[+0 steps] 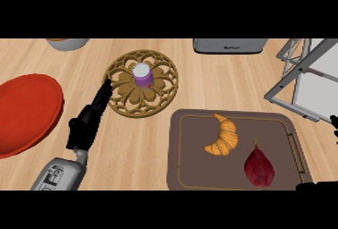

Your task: Pick the pear from the tray and place it in the tiered shelf

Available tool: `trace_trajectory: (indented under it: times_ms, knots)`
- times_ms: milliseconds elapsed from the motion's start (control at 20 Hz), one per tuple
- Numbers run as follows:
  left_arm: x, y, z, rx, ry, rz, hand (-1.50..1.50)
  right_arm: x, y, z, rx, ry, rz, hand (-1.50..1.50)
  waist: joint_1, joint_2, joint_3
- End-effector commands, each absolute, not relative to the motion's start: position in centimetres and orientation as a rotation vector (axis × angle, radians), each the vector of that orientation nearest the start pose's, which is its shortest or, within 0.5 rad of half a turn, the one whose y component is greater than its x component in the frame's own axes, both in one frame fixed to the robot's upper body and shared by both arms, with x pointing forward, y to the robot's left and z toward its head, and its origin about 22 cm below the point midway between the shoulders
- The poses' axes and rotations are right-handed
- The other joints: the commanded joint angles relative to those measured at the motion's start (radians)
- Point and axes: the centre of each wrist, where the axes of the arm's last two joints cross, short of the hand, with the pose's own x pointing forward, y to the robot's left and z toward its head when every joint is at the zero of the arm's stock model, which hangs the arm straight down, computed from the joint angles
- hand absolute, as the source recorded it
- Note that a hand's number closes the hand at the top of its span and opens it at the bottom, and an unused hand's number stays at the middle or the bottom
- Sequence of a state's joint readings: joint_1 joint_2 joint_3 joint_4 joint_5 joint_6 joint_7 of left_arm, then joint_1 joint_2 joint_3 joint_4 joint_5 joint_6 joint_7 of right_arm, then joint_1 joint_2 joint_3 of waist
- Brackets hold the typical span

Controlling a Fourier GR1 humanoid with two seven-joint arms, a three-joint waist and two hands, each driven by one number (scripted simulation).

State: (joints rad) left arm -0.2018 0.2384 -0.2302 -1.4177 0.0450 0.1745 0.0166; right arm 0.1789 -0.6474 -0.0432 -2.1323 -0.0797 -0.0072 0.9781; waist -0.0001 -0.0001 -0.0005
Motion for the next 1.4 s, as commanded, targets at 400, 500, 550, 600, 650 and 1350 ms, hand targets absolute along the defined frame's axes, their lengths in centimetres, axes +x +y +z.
trace_trajectory:
  times_ms: [400, 500, 550, 600, 650, 1350]
  knots:
    - [28.2, 22.7, 0.3, 0.115, -1.572, -0.276, 0.0, 19.0, -27.8, 12.7, -0.567, -0.887, 0.302, -1.5, -0.001, 0.001, 0.0]
    - [27.6, 23.4, 1.2, 0.11, -1.576, -0.265, 0.0, 19.9, -29.0, 13.6, -0.554, -0.903, 0.282, -1.5, 0.001, 0.0, 0.0]
    - [28.2, 23.4, 2.2, 0.094, -1.562, -0.264, 0.0, 18.0, -28.6, 12.3, -0.566, -0.886, 0.304, -1.5, -0.003, -0.001, 0.001]
    - [28.4, 22.2, 1.5, 0.115, -1.58, -0.258, 0.0, 18.4, -28.8, 14.3, -0.548, -0.9, 0.28, -1.5, -0.003, -0.001, 0.0]
    - [26.6, 23.2, 1.5, 0.121, -1.588, -0.268, 0.0, 18.0, -27.4, 12.1, -0.555, -0.911, 0.273, -1.5, 0.0, -0.001, 0.001]
    - [28.9, 22.4, 1.4, 0.12, -1.575, -0.26, 0.0, 20.1, -25.5, 10.6, -0.57, -0.83, 0.314, -1.5, -0.002, 0.0, 0.0]
